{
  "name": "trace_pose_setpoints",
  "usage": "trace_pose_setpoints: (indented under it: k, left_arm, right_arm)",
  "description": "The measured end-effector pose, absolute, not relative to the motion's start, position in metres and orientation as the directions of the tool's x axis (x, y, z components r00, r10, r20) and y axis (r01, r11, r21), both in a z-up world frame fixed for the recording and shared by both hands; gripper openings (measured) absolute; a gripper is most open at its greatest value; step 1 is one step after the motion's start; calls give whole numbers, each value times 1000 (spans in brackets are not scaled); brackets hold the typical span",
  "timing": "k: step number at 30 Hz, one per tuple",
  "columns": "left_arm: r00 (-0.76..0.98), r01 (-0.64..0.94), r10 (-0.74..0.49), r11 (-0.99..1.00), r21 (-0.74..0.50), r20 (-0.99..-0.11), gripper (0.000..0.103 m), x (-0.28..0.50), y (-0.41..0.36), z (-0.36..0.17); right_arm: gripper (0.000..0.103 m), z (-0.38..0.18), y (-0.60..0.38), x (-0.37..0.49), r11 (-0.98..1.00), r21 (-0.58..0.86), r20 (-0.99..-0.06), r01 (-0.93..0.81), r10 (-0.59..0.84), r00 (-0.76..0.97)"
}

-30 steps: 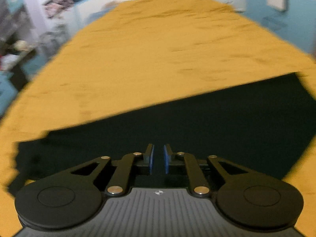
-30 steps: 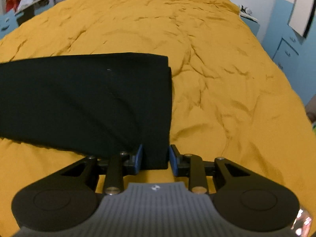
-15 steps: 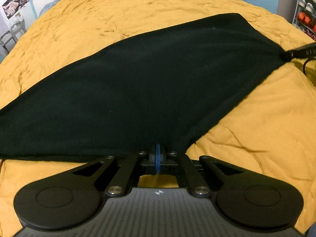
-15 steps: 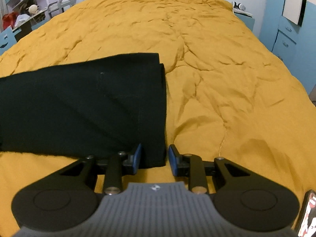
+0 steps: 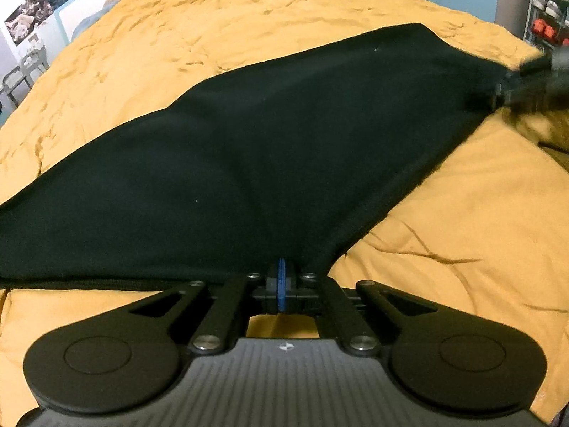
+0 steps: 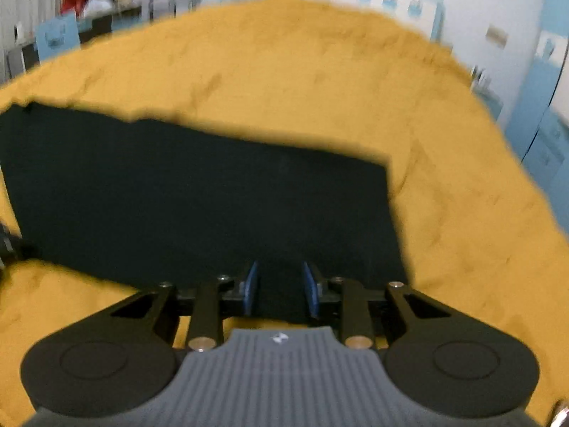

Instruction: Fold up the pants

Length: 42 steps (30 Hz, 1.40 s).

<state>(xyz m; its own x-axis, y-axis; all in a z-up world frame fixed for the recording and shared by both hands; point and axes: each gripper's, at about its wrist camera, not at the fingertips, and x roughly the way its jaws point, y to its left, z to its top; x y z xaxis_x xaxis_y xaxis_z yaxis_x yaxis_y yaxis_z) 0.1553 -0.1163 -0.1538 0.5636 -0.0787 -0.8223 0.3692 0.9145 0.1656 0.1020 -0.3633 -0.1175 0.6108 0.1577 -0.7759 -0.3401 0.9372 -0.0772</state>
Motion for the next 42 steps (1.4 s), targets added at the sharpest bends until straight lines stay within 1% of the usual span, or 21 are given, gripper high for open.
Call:
trace_pose_setpoints:
  k: [2, 5, 6, 7, 8, 9, 11, 13, 17, 23, 25, 28, 30, 31, 33, 35, 36, 37, 38, 39, 42]
  left_arm:
    - [566, 366, -98, 920, 143, -818, 0, 153, -111, -153]
    - [584, 367, -134, 923, 113, -800, 0, 151, -102, -145]
    - [597, 362, -150, 927, 98, -788, 2, 149, -97, -140]
    - [607, 353, -158, 931, 87, -779, 6, 148, -91, -134]
    - [612, 345, -162, 935, 77, -774, 12, 147, -86, -128]
    - [622, 335, -165, 940, 69, -766, 14, 145, -78, -121]
    - [655, 303, -150, 950, 76, -741, 15, 141, -58, -106]
    - [686, 255, -120, 963, 83, -718, 16, 139, -32, -90]
    - [730, 133, 2, 981, 145, -683, 19, 140, 34, -68]
    - [705, -4, 291, 914, 406, -646, 24, 150, 138, -63]
    - [674, -46, 372, 884, 466, -639, 28, 157, 173, -71]
    - [632, -103, 463, 845, 525, -621, 37, 170, 214, -88]
    - [608, -114, 514, 811, 573, -606, 49, 177, 234, -104]
    - [600, -102, 525, 799, 593, -604, 49, 182, 237, -112]
    - [594, -46, 534, 770, 637, -602, 49, 189, 241, -130]
    - [616, -16, 541, 736, 677, -573, 48, 194, 237, -142]
    - [633, -20, 551, 714, 700, -544, 35, 188, 239, -144]
    - [635, -31, 566, 698, 715, -525, 26, 191, 241, -147]
    - [630, -38, 571, 700, 713, -527, 10, 195, 246, -147]
    - [634, -44, 558, 717, 696, -535, 6, 197, 254, -146]
    - [666, -96, 523, 767, 634, -532, 2, 208, 277, -123]
  right_arm:
    - [20, -118, -359, 99, 933, -104, -769, -344, 144, 622]
    - [20, -108, -356, 103, 940, -100, -777, -325, 130, 616]
    - [20, -102, -354, 103, 941, -107, -775, -321, 123, 619]
    - [20, -96, -354, 103, 942, -112, -771, -317, 118, 625]
    - [21, -89, -351, 100, 943, -112, -767, -313, 118, 631]
    - [23, -83, -347, 101, 946, -107, -765, -307, 118, 633]
    - [30, -69, -340, 101, 951, -82, -756, -299, 136, 640]
    - [32, -56, -326, 100, 952, -38, -747, -305, 175, 641]
    - [33, -49, -301, 106, 947, 41, -748, -320, 241, 618]
    - [33, -57, -262, 118, 941, 66, -771, -332, 259, 581]
    - [33, -62, -253, 126, 943, 62, -784, -328, 249, 569]
    - [33, -70, -241, 135, 945, 56, -801, -322, 235, 550]
    - [33, -75, -232, 140, 944, 55, -814, -326, 231, 533]
    - [33, -78, -230, 140, 944, 50, -819, -327, 226, 527]
    - [33, -82, -220, 144, 943, 38, -829, -331, 215, 517]
    - [33, -86, -211, 150, 942, 28, -836, -335, 206, 508]
    - [33, -88, -208, 153, 941, 23, -839, -338, 202, 505]
    - [33, -90, -204, 156, 940, 16, -842, -342, 197, 502]
    - [33, -92, -202, 158, 939, 8, -845, -345, 191, 500]
    - [33, -92, -200, 161, 937, 1, -846, -348, 187, 499]
    - [33, -92, -198, 167, 937, -13, -848, -349, 174, 500]
